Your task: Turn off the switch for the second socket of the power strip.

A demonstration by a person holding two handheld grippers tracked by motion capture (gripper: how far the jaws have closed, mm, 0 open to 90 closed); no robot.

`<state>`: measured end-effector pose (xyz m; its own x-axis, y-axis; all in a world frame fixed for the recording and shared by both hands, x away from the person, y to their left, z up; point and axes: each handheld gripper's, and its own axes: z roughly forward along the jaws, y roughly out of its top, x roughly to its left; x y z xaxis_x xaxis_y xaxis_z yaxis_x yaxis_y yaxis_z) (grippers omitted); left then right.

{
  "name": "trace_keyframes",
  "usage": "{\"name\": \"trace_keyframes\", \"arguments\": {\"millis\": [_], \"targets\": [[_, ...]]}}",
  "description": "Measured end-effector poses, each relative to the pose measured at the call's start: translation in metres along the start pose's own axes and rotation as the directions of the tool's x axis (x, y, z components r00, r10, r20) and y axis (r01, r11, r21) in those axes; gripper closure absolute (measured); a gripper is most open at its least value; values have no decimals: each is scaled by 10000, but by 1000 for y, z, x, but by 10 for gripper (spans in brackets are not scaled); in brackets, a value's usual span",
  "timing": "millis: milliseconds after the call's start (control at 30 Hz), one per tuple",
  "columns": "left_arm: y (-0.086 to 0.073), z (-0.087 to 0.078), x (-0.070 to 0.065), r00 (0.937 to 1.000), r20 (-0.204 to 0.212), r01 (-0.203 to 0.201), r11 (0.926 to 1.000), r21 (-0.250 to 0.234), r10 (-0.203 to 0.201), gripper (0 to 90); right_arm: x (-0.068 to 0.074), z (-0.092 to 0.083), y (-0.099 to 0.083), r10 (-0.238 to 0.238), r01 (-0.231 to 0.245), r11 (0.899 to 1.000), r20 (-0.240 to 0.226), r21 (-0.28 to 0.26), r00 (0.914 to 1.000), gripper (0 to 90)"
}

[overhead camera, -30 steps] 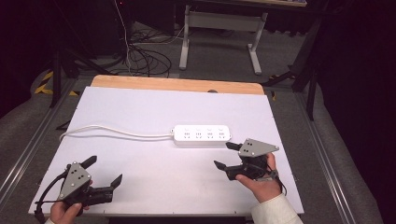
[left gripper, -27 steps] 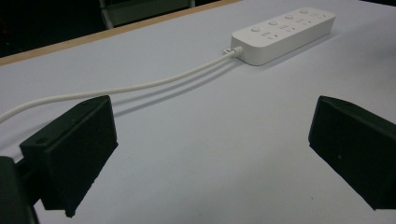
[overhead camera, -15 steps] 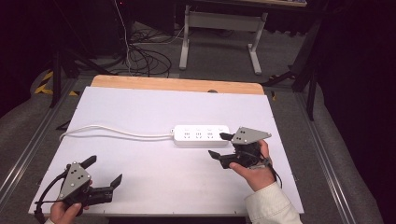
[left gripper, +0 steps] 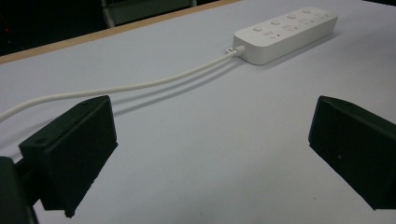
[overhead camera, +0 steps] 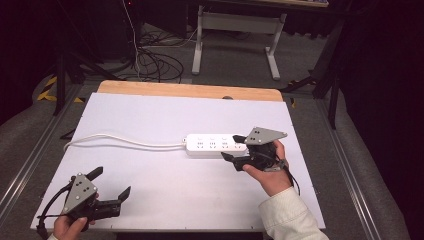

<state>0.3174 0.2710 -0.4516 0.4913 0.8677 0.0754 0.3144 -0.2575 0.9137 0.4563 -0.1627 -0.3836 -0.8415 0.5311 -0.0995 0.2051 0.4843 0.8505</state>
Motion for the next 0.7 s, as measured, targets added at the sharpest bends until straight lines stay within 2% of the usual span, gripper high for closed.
{"name": "trace_keyframes", "arguments": {"millis": [67, 100, 167, 200, 233, 267, 300, 367, 400, 433, 533, 700], "targets": [[0, 0, 0, 10000, 15, 9, 10000, -1, -9, 18, -1, 3, 1, -75, 75, 9999, -72, 129, 9999, 410], [0, 0, 0, 10000, 9, 74, 10000, 7, -74, 18, -1, 3, 1, -75, 75, 9999, -72, 129, 9999, 410], [0, 0, 0, 10000, -1, 75, 10000, 6, -75, 17, -2, 6, 3, -181, 184, 9996, -140, 220, 9997, 518], [0, 0, 0, 10000, -3, 76, 10000, 10, -76, 17, -2, 6, 3, -181, 184, 9996, -140, 220, 9997, 518], [0, 0, 0, 10000, -23, 29, 10000, 24, -29, 17, -3, 8, 5, -216, 222, 9995, -247, 245, 9995, 619], [0, 0, 0, 10000, -29, 23, 10000, 33, -23, 17, -3, 8, 5, -216, 222, 9995, -247, 245, 9995, 619], [0, 0, 0, 10000, -37, 22, 10000, 33, -22, 17, -4, 11, 7, -188, 201, 9991, -347, 362, 9992, 766], [-1, -1, 0, 10000, -27, 73, 10000, 22, -73, 17, -5, 12, 8, -156, 168, 9993, -354, 345, 9993, 801], [-1, -1, 0, 9999, -13, 116, 9999, -3, -116, 17, -7, 15, 10, -227, 239, 9991, -332, 351, 9992, 873], [-1, -1, 0, 9999, -13, 116, 9999, -3, -116, 17, -8, 17, 11, -245, 258, 9990, -353, 352, 9991, 900], [-1, -1, 0, 9999, -25, 104, 9999, 29, -104, 17, -11, 24, 14, -126, 141, 9993, -429, 357, 9990, 900], [-1, -1, 0, 9999, -27, 114, 9999, 31, -114, 16, -17, 37, 15, 333, -310, 9983, -466, 485, 9984, 900]]}}
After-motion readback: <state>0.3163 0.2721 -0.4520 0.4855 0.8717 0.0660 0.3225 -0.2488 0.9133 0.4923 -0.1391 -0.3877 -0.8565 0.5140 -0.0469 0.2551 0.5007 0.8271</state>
